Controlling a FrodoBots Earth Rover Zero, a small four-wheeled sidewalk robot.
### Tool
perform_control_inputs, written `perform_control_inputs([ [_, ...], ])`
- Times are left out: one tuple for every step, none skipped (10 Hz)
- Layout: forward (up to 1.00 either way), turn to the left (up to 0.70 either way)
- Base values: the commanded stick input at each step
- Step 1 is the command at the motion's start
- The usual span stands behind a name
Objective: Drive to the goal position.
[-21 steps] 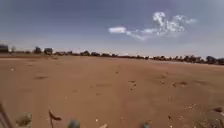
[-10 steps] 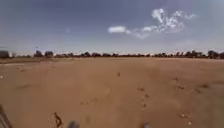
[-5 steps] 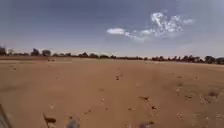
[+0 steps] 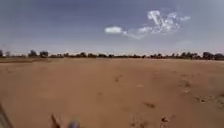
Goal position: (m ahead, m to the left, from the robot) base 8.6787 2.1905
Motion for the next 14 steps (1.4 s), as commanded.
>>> perform_control_inputs([
  [0.7,0.0],
  [0.7,0.0],
  [0.7,0.0],
  [0.7,0.02],
  [0.7,0.35],
  [0.7,0.35],
  [0.7,0.13],
  [0.7,0.0],
  [0.7,0.0],
  [0.7,0.0],
  [0.7,0.0],
  [0.7,0.0],
  [0.7,0.0],
  [0.7,0.0],
])
